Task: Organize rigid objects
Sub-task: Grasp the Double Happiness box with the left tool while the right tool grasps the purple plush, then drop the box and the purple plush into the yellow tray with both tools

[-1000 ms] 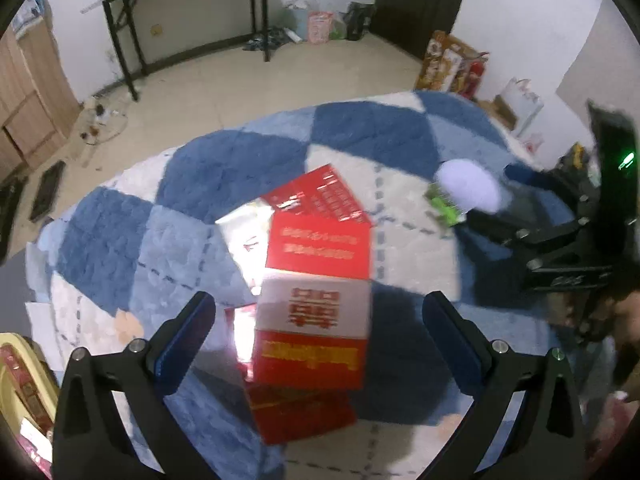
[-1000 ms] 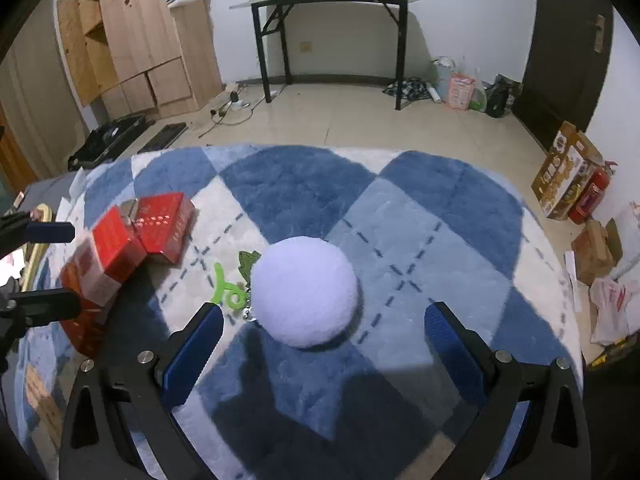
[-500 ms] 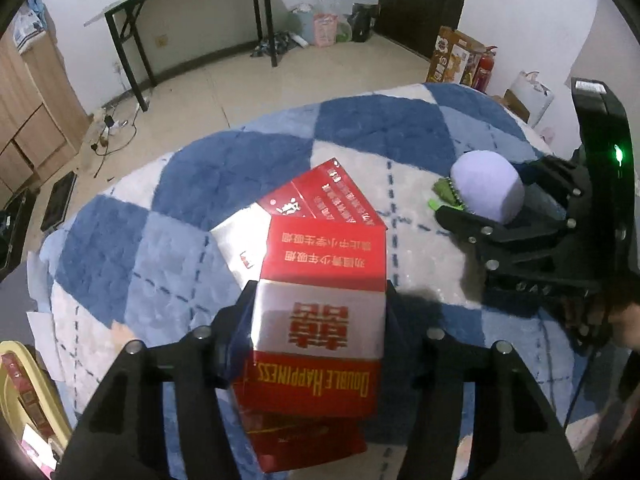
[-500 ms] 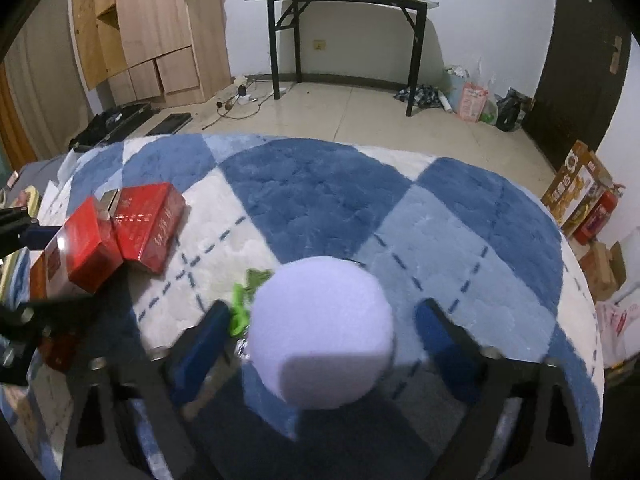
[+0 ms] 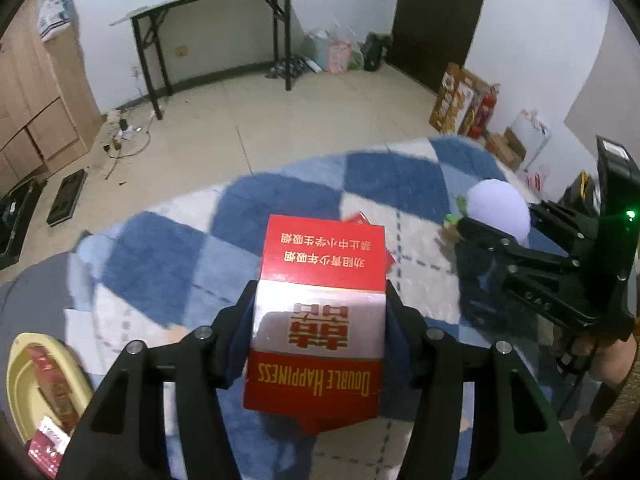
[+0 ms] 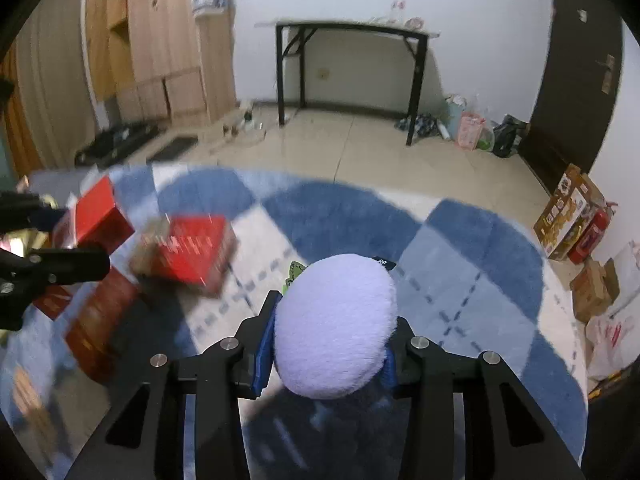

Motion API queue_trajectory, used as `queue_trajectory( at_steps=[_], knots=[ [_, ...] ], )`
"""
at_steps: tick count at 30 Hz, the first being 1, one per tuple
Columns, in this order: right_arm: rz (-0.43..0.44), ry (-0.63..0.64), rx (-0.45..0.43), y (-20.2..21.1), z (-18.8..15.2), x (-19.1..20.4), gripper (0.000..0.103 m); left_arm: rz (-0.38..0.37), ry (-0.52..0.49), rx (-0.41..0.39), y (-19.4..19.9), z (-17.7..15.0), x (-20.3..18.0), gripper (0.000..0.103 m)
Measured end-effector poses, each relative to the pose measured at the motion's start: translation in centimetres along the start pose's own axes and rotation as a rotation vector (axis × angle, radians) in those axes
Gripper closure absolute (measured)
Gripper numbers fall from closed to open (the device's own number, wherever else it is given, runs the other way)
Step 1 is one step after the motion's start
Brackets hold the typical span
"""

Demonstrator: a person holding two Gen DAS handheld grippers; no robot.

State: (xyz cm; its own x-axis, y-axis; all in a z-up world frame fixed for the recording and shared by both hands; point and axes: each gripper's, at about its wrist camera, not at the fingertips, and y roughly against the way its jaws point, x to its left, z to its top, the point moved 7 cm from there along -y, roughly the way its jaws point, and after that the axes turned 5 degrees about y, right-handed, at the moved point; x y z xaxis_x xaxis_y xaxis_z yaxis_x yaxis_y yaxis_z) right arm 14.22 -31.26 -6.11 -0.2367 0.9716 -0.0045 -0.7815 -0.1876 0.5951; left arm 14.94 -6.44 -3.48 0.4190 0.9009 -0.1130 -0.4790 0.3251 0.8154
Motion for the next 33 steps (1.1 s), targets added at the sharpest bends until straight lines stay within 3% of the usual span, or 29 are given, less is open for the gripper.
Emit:
queue_trajectory(
  at_steps=[4, 9, 14, 18, 23, 27, 33],
  knots=[
    [0.035, 0.025, -0.060, 2.6, 2.9, 1.9, 0.062, 0.013, 0.068, -0.050, 3.5, 1.0, 3.8, 0.044],
    [0.137, 0.079, -0.123, 5.1, 6.6, 7.3, 0.062, 0.076, 0.185, -0.118, 8.5, 0.9, 11.6, 0.044],
    [0.280, 0.146, -0.155, 6.4, 8.8, 15.5, 0.062, 0.165, 0.262, -0.167, 13.5, -1.4, 19.6, 0.044],
    [0.412, 0.182, -0.160, 6.7, 9.4, 22.4, 0.062, 0.260, 0.339, -0.160, 16.3, -5.6, 27.0, 0.044],
    [0.543, 0.292, -0.055, 4.8, 7.5, 31.3, 0.062, 0.317, 0.411, -0.091, 15.5, -10.5, 31.9, 0.044],
    [0.579, 0.396, 0.032, 2.1, 6.5, 36.5, 0.062, 0.324, 0.477, -0.044, 13.3, -13.1, 33.6, 0.044],
    [0.562, 0.483, 0.136, -1.9, 5.6, 41.0, 0.062, 0.312, 0.530, 0.028, 9.4, -13.2, 35.4, 0.044]
  ],
)
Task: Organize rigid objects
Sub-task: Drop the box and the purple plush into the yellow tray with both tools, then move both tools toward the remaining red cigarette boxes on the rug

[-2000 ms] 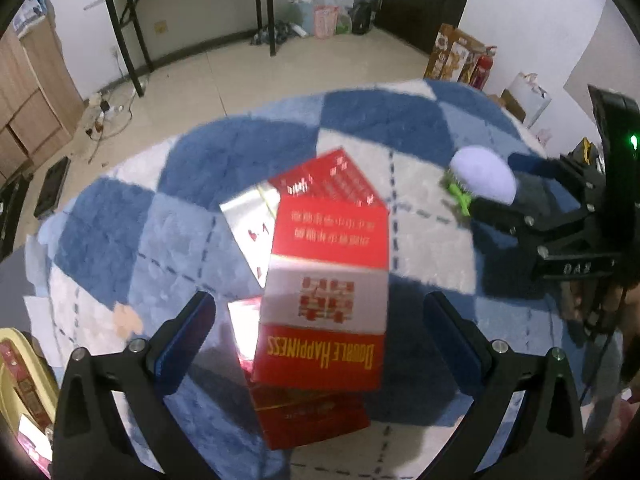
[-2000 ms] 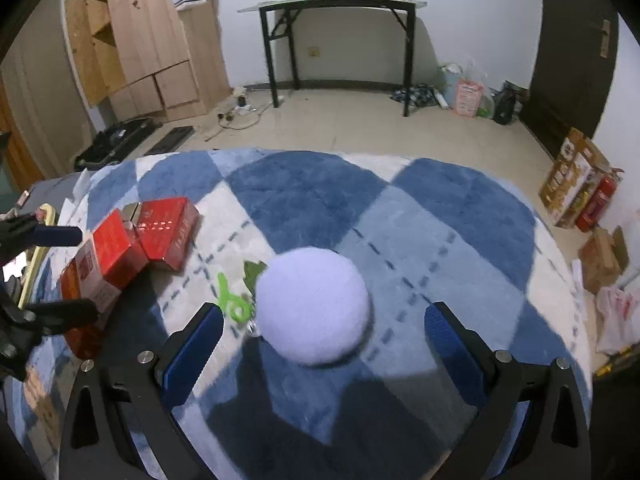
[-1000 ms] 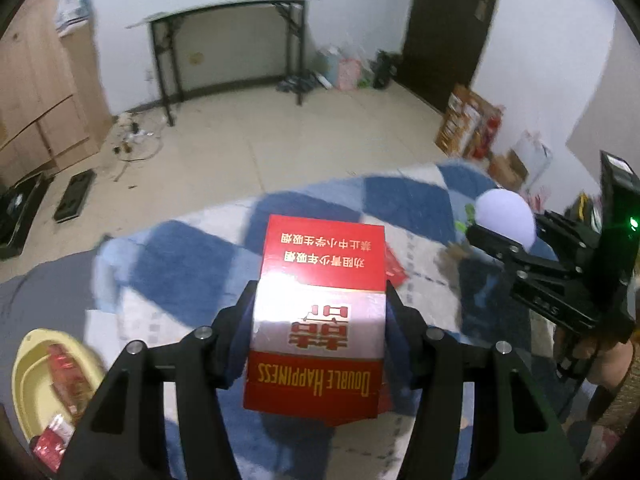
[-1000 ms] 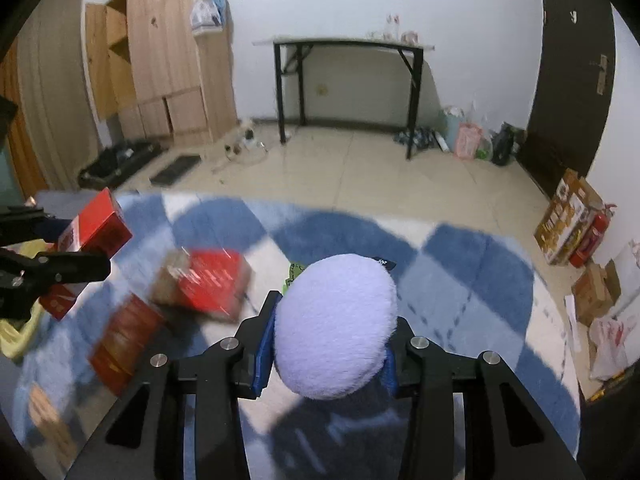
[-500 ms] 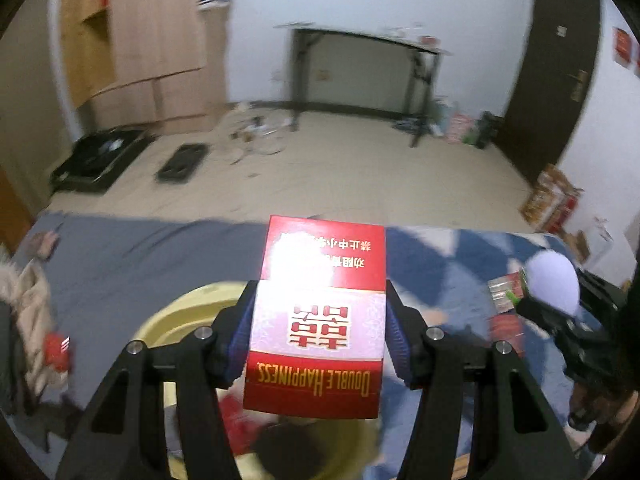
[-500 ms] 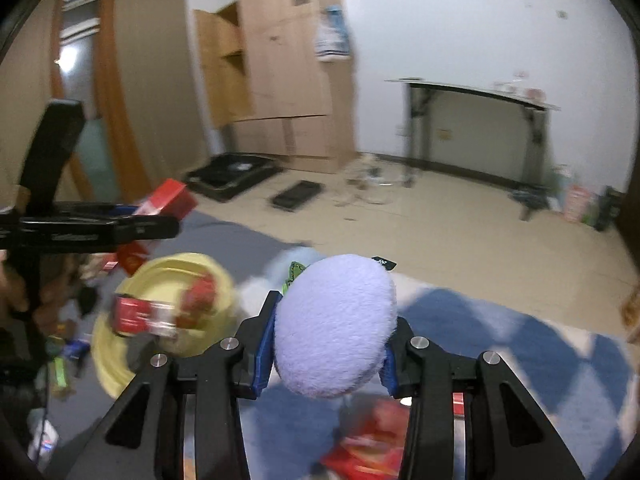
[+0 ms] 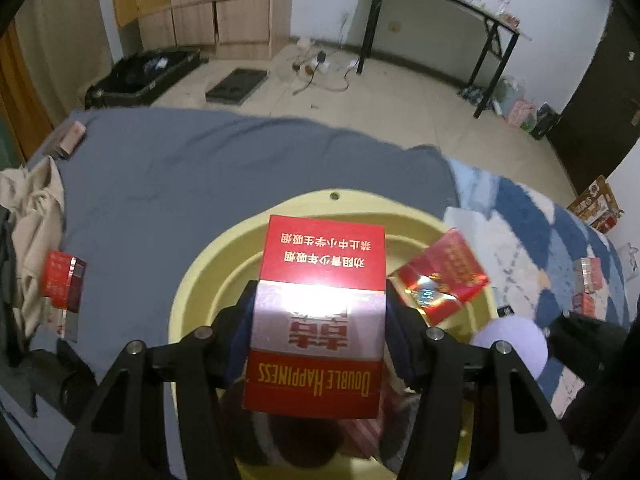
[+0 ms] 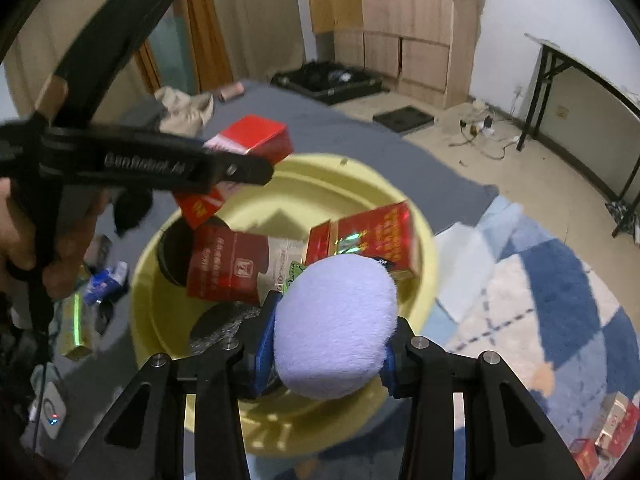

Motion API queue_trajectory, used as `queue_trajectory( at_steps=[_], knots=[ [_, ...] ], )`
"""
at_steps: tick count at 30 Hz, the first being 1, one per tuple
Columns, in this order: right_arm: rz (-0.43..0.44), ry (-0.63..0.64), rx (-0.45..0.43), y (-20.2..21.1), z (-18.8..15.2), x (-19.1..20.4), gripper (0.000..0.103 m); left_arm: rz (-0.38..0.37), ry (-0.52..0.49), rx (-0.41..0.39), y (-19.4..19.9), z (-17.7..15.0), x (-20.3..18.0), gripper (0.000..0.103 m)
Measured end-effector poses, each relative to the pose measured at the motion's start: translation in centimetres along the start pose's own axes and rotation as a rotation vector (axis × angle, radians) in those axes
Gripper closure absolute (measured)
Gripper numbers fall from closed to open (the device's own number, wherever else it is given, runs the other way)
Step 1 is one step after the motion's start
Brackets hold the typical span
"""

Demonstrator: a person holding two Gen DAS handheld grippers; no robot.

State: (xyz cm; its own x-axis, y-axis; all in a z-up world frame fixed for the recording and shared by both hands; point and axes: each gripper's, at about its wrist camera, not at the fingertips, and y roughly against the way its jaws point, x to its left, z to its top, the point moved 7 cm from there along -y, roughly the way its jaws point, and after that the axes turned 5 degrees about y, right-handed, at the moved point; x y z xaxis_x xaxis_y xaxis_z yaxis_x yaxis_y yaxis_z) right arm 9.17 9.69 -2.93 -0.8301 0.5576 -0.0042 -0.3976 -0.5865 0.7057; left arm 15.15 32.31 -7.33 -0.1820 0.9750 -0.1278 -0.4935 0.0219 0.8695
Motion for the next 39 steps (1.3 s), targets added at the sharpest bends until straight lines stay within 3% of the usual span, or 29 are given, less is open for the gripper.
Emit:
queue_trajectory(
  at_steps=[6, 10, 12, 13, 14, 15, 17, 25, 29, 34, 36, 39],
  knots=[
    [-0.037, -0.020, 0.033, -3.0, 2.0, -0.2, 0.060, 0.008, 0.003, 0.059, -3.1, 0.0, 0.5, 0.045],
    [-0.020, -0.005, 0.051, -4.9, 1.5, 1.0, 0.054, -0.010, 0.026, 0.064, -4.0, -0.1, 0.7, 0.044],
    [-0.009, -0.018, 0.021, -4.4, 1.6, 1.0, 0.043, -0.019, 0.059, 0.052, -3.4, 0.1, 0.9, 0.027],
    [-0.008, -0.035, 0.005, -4.1, 1.6, 0.9, 0.032, -0.026, 0.077, 0.035, -2.9, 0.4, 0.9, 0.022],
    [-0.002, -0.056, -0.019, -3.4, 1.6, 0.7, 0.018, -0.039, 0.092, 0.005, -1.9, 0.7, 0.8, 0.010],
    [-0.001, -0.074, -0.041, -2.7, 1.4, 0.4, 0.011, -0.052, 0.093, -0.030, -0.8, 1.3, 0.2, 0.000],
    [-0.019, -0.126, -0.085, -0.7, 0.9, -0.5, 0.001, -0.066, 0.067, -0.061, 0.8, 2.0, -1.6, 0.000],
    [-0.133, -0.337, -0.180, 7.7, -4.8, -7.7, 0.000, -0.191, -0.072, -0.088, 5.4, 2.9, -14.2, 0.000],
    [-0.260, -0.399, -0.224, 13.7, -9.6, -13.0, 0.000, -0.225, -0.203, -0.088, 6.0, 0.3, -21.8, 0.000],
    [-0.423, -0.513, -0.180, 19.1, -16.0, -19.7, 0.000, -0.279, -0.286, -0.069, 6.0, -6.0, -29.0, 0.000],
    [-0.442, -0.567, -0.152, 20.1, -17.7, -21.6, 0.000, -0.306, -0.333, -0.038, 5.3, -9.0, -31.6, 0.000],
    [-0.397, -0.672, -0.113, 19.5, -18.7, -23.4, 0.000, -0.311, -0.375, 0.011, 4.1, -11.4, -32.9, 0.000]
  ],
)
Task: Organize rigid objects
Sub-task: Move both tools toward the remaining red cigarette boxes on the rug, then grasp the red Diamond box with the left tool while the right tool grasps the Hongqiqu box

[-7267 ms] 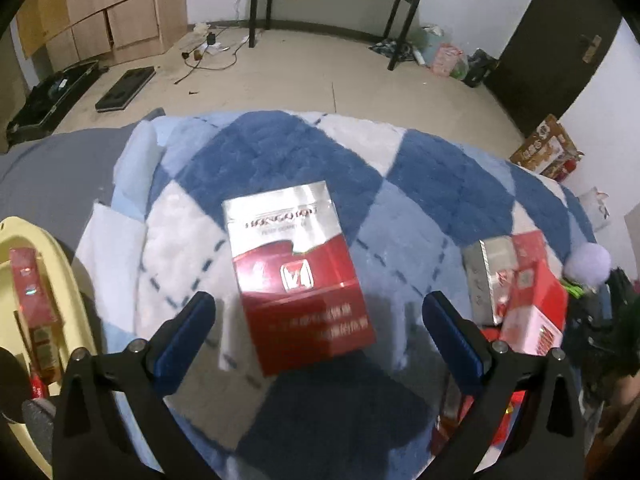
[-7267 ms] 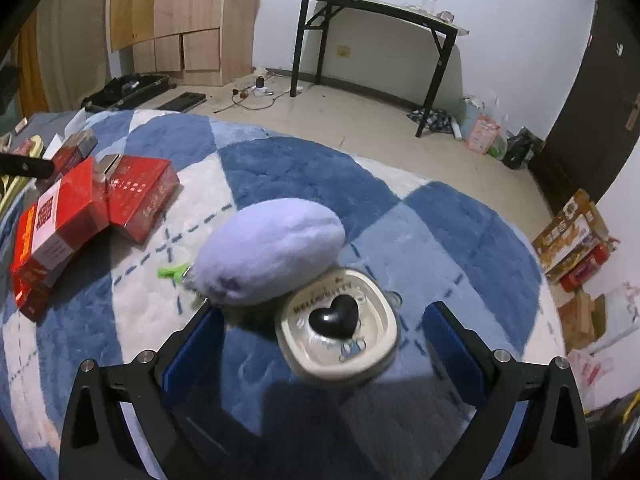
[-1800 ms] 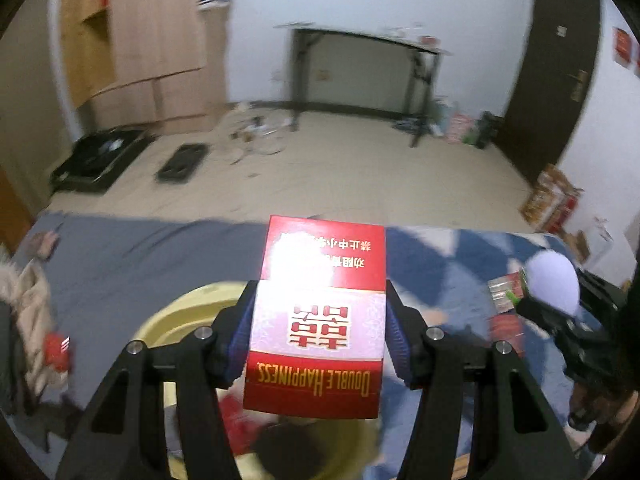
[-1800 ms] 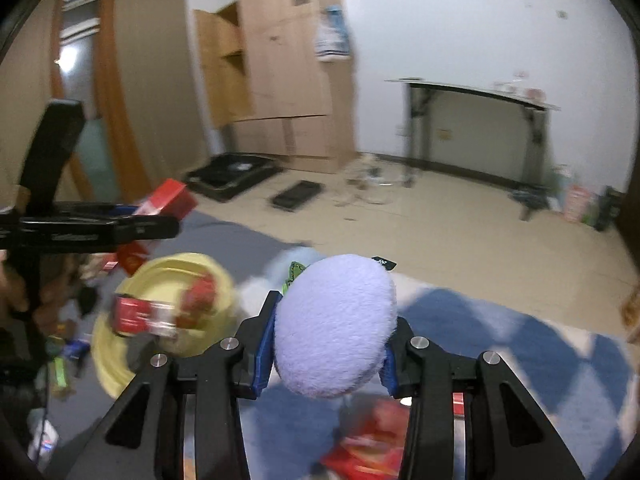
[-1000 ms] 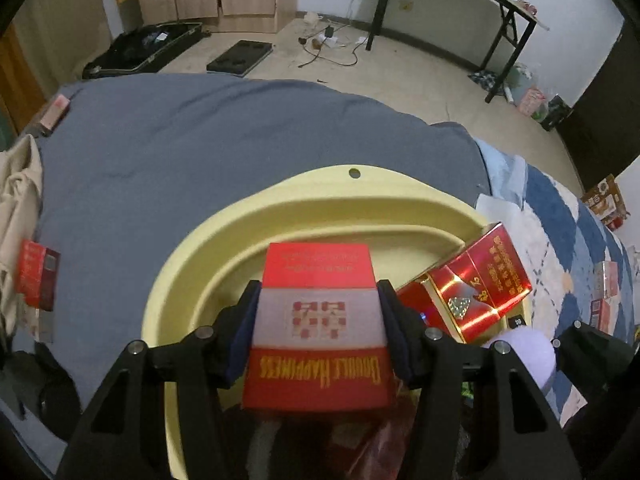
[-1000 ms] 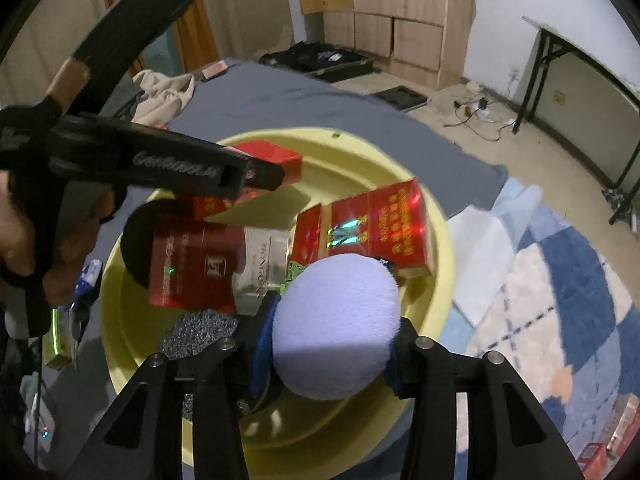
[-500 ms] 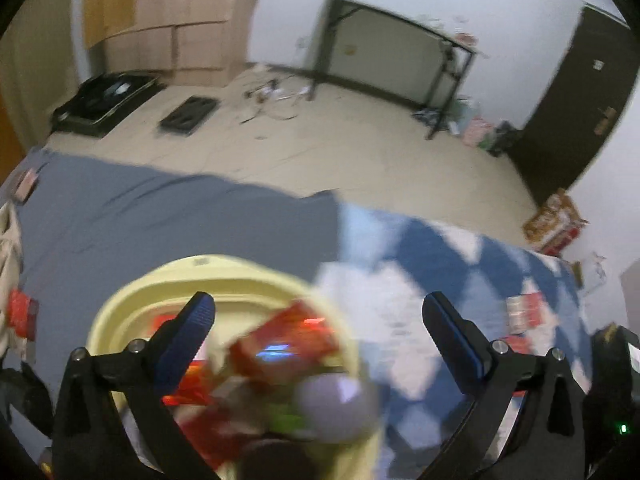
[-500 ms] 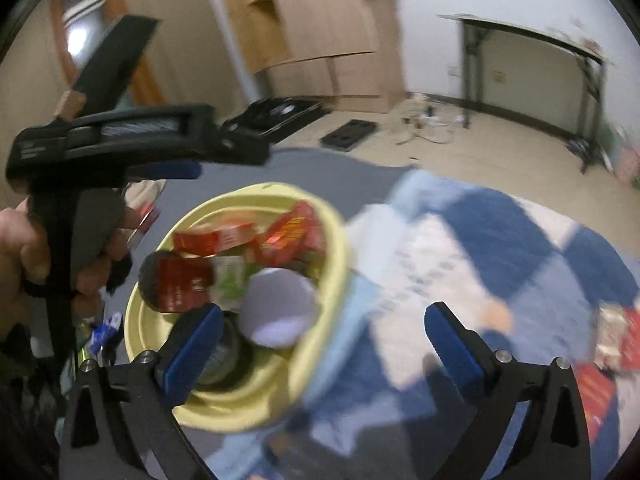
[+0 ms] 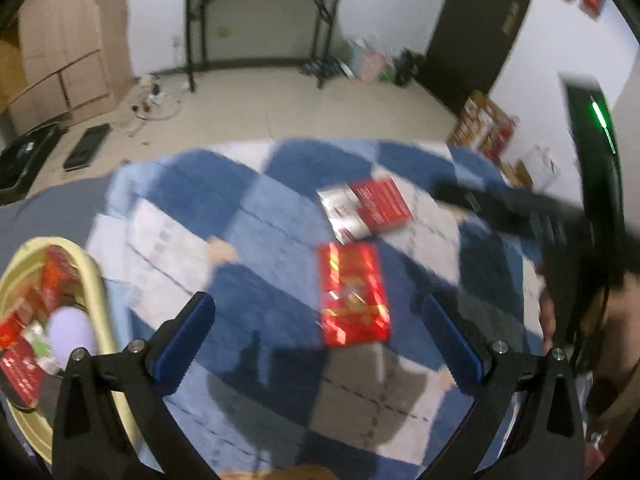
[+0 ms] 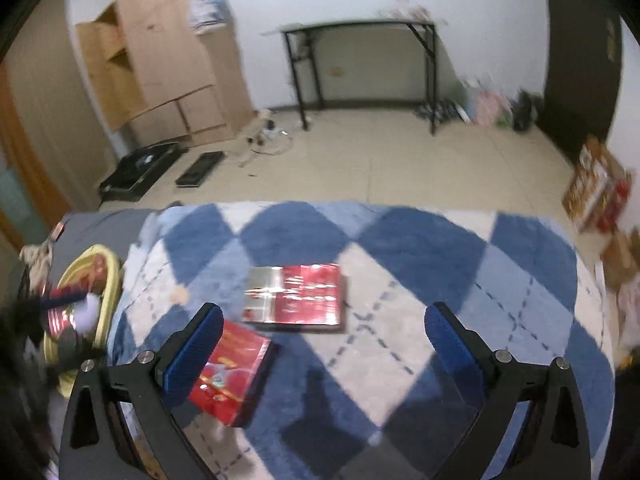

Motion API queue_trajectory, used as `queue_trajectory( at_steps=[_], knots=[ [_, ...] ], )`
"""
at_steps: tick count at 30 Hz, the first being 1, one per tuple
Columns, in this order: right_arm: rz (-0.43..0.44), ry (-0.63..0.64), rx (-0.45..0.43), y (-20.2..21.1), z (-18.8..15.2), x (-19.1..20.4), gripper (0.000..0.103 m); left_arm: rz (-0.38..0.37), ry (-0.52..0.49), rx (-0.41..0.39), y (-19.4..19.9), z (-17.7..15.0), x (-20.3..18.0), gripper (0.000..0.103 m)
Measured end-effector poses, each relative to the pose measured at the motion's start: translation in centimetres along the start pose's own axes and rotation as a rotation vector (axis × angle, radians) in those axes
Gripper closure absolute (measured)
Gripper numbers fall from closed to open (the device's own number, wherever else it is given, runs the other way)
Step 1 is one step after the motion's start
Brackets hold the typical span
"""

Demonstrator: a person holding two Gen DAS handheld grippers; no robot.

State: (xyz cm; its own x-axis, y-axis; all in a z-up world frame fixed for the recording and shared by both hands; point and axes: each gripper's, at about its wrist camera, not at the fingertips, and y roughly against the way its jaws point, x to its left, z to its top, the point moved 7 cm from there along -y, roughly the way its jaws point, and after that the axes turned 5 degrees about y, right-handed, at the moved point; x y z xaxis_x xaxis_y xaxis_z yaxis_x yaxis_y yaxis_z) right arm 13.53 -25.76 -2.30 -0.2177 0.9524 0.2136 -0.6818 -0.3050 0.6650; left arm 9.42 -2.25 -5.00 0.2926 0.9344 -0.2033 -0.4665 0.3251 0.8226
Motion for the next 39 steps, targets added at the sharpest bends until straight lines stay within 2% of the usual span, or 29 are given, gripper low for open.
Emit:
queue_trajectory(
  at_steps=[4, 10, 13, 17, 20, 21, 23, 26, 31, 34, 37, 39],
  knots=[
    [0.035, -0.025, 0.090, -3.2, 1.0, 0.8, 0.000, -0.002, -0.014, 0.044, -2.1, -1.8, -0.4, 0.000],
    [0.056, 0.062, 0.241, -9.1, 1.8, 2.2, 0.000, 0.034, 0.012, 0.075, -4.8, -3.0, -0.8, 0.000],
    [0.060, 0.064, 0.274, -11.5, 2.1, 2.3, 0.000, 0.046, -0.031, 0.060, -5.3, -3.1, -1.6, 0.000],
    [0.039, 0.098, 0.304, -13.2, 2.0, 2.4, 0.000, 0.056, -0.030, 0.066, -7.0, -2.3, -1.8, 0.000],
    [0.036, 0.090, 0.333, -14.8, 1.7, 2.4, 0.000, 0.031, -0.069, 0.058, -7.9, -1.8, -2.5, 0.003],
    [0.035, 0.097, 0.329, -15.2, 1.7, 2.6, 0.000, 0.007, -0.081, 0.072, -8.4, -1.9, -2.8, 0.014],
    [0.029, 0.126, 0.333, -15.5, 1.5, 2.8, 0.004, 0.006, -0.078, 0.111, -9.4, -2.3, -2.7, 0.029],
    [0.020, 0.162, 0.323, -15.7, 1.3, 3.2, 0.009, 0.020, -0.071, 0.085, -9.2, -2.3, -2.0, 0.042],
    [0.039, 0.127, 0.268, -14.5, 1.5, 2.5, 0.010, -0.034, -0.061, 0.062, -7.1, -2.6, -0.6, 0.043],
    [0.055, 0.109, 0.199, -12.5, 2.1, 2.3, 0.010, -0.061, -0.020, 0.025, -4.1, -2.5, 1.5, 0.043],
    [0.065, 0.174, 0.135, -10.0, 2.8, 4.1, 0.010, -0.036, 0.003, -0.016, -0.1, -1.9, 5.2, 0.043],
    [0.091, 0.237, 0.111, -8.9, 3.1, 7.0, 0.010, -0.005, 0.034, -0.032, 2.2, -2.0, 8.2, 0.043]
  ],
)
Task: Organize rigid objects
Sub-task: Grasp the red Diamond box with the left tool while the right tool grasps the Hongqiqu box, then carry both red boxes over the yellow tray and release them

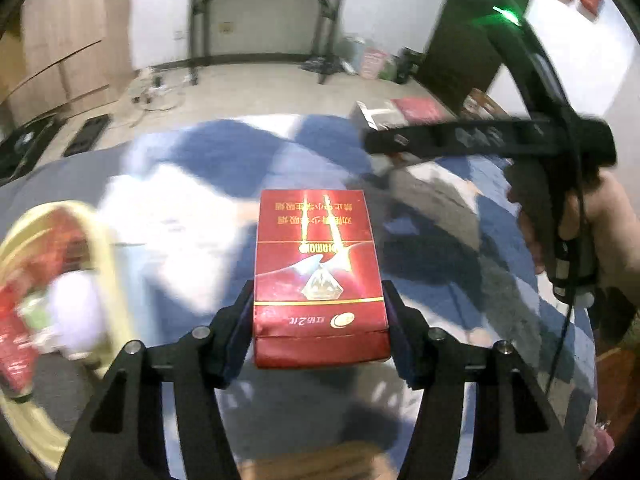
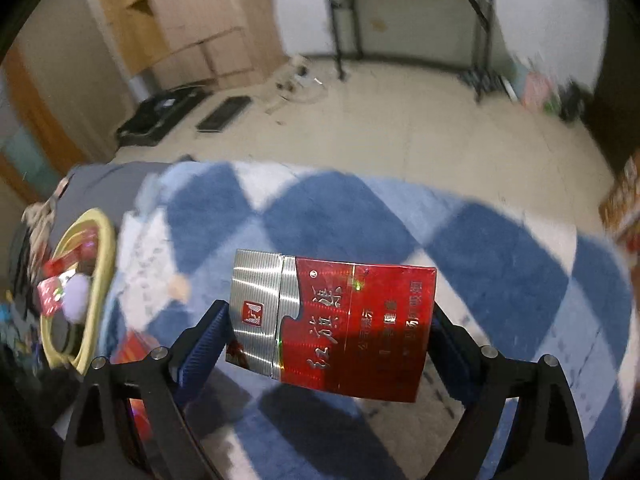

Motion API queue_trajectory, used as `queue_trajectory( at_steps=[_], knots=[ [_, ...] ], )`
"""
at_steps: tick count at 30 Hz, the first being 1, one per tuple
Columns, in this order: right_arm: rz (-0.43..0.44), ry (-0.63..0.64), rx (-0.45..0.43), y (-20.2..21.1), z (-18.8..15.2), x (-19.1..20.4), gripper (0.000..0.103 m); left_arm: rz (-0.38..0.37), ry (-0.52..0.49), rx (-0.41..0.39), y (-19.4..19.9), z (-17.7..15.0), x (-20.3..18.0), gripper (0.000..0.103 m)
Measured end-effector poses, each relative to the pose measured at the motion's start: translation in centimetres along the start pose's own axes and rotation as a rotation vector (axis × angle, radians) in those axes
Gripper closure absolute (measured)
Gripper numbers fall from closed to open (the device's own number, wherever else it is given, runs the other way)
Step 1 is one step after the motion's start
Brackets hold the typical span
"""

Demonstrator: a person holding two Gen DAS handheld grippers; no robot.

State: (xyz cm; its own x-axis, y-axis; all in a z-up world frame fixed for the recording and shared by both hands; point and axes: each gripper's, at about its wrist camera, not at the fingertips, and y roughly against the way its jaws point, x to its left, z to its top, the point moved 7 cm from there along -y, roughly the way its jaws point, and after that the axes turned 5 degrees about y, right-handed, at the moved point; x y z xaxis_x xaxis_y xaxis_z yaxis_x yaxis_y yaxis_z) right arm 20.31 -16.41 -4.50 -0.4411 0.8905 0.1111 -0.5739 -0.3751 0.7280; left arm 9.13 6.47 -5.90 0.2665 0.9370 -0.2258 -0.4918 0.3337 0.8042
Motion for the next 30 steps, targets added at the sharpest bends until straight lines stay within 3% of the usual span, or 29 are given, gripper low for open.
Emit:
queue_trajectory(
  at_steps=[4, 7, 9, 11, 14, 18, 21, 25, 30],
  knots=[
    [0.094, 0.071, -0.043, 0.2, 2.0, 7.4, 0.010, 0.118, 0.105, -0.104, 4.8, 1.8, 8.9, 0.043],
    [0.171, 0.136, -0.058, -0.6, 3.1, 14.0, 0.010, 0.200, 0.248, -0.150, 8.4, 2.3, 16.6, 0.043],
    [0.218, 0.199, -0.055, -1.3, 3.3, 18.4, 0.010, 0.286, 0.277, -0.150, 9.9, 1.8, 20.4, 0.043],
    [0.251, 0.248, -0.032, -2.5, 3.1, 22.7, 0.010, 0.332, 0.310, -0.167, 11.0, 0.9, 23.4, 0.043],
    [0.271, 0.345, -0.022, -3.8, 2.8, 27.8, 0.010, 0.344, 0.423, -0.169, 11.3, -0.1, 27.7, 0.043],
    [0.251, 0.443, 0.012, -6.6, 2.7, 31.5, 0.010, 0.343, 0.485, -0.137, 9.2, -0.7, 29.3, 0.043],
    [0.260, 0.453, 0.020, -8.0, 3.5, 32.6, 0.010, 0.302, 0.539, -0.116, 7.9, -1.4, 29.4, 0.043],
    [0.256, 0.493, 0.059, -11.1, 3.6, 34.2, 0.010, 0.294, 0.548, -0.088, 6.7, -2.1, 28.8, 0.042],
    [0.269, 0.529, 0.043, -11.9, 3.8, 35.7, 0.010, 0.286, 0.611, -0.068, 6.2, -2.1, 30.2, 0.038]
  ],
)
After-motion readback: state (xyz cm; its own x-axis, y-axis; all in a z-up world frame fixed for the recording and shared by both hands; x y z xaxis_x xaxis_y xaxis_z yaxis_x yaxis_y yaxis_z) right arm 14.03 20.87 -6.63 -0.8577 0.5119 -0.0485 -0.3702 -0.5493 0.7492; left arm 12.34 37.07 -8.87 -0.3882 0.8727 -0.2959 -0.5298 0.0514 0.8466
